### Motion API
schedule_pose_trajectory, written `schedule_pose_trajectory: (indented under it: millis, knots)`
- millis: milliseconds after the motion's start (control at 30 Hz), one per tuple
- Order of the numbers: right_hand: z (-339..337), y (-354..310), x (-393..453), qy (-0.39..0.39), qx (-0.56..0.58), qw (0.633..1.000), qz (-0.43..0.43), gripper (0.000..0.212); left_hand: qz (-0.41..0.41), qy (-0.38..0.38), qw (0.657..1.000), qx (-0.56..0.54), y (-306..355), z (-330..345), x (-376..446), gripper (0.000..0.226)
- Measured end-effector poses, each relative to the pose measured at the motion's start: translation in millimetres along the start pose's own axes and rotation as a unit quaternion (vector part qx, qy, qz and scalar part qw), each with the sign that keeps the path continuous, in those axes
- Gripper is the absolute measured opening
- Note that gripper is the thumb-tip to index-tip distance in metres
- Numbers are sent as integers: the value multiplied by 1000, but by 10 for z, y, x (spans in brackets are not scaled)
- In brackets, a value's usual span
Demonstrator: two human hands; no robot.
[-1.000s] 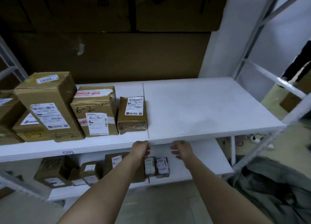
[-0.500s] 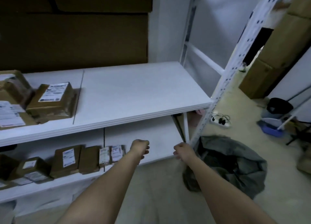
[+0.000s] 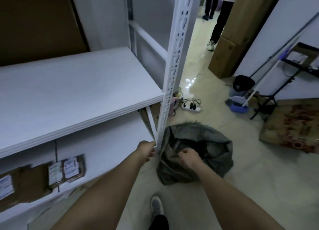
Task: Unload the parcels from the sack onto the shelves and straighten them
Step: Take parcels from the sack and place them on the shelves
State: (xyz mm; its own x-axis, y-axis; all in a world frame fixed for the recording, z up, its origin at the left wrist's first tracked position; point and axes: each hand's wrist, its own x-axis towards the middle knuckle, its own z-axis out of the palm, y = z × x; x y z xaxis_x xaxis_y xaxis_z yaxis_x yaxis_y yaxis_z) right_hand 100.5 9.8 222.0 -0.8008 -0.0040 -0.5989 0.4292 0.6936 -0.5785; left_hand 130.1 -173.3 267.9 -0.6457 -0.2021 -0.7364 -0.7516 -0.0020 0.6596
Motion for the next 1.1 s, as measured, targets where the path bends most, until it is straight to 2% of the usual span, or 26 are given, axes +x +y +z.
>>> schedule_pose_trajectory:
  millis: [133,467,600,667,767,833,967,1100]
  knots:
    - [-388,-48,434,-2,-61,998,10,31,-24,-23,999,10,319,369,389,21]
    - [-1199,103,1306,-23,-145,989,36,22,-75,-49,995,43,1038,1187,1041,15]
    - [-1474,280,1650,-44,-201,978,22,21,-85,-51,995,22,1187,1565,1262,29]
    - [-1622,397,1849,-71,-261,963,-2,22,-86,-45,995,5,1244,1782,1404,34]
    - [-1836,608,2190,-109,-349,930,-37,17,-90,-16,996,-22,1287,2118,1628,16]
    - [-1972,792,2462,-141,-387,910,-50,14,-101,13,994,-50,1271,2386,1795,21]
    - [-2144,1177,3017,-189,-434,877,-78,32,-109,45,992,-39,1056,2913,2229,29]
    - [-2177,1653,3518,-194,-511,832,-98,35,-110,33,993,-15,765,3364,2626,30]
